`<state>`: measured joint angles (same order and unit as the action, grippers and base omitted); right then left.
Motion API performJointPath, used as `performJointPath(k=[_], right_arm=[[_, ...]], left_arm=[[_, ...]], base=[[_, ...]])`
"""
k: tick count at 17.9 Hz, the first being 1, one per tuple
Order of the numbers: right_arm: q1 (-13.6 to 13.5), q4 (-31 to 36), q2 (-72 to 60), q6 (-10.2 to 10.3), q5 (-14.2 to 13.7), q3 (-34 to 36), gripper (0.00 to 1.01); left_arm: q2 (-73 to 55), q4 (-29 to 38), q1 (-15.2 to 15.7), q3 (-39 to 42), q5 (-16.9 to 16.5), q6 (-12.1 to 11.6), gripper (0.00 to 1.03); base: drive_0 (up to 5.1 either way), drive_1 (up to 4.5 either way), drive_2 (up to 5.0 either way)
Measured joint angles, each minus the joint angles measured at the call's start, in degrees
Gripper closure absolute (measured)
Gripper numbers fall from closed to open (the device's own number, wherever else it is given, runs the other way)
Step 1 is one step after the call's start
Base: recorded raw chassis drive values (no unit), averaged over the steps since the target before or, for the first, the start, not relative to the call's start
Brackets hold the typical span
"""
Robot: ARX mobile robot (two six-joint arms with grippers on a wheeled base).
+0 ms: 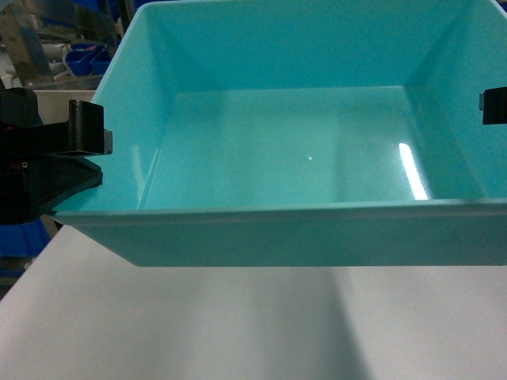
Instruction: Organize blue bins on left shelf correctly
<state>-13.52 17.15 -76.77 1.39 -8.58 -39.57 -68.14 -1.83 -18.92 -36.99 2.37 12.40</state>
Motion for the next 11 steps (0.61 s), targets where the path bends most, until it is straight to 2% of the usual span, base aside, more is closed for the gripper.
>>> performJointPath(k=[11], right_arm=[[0.0,-0.1,0.0,0.0,0.0,0.0,0.99]], left_arm=[[0.0,0.0,0.0,0.0,0.0,0.0,1.01]], base=[[-4.9,2.51,2.5]])
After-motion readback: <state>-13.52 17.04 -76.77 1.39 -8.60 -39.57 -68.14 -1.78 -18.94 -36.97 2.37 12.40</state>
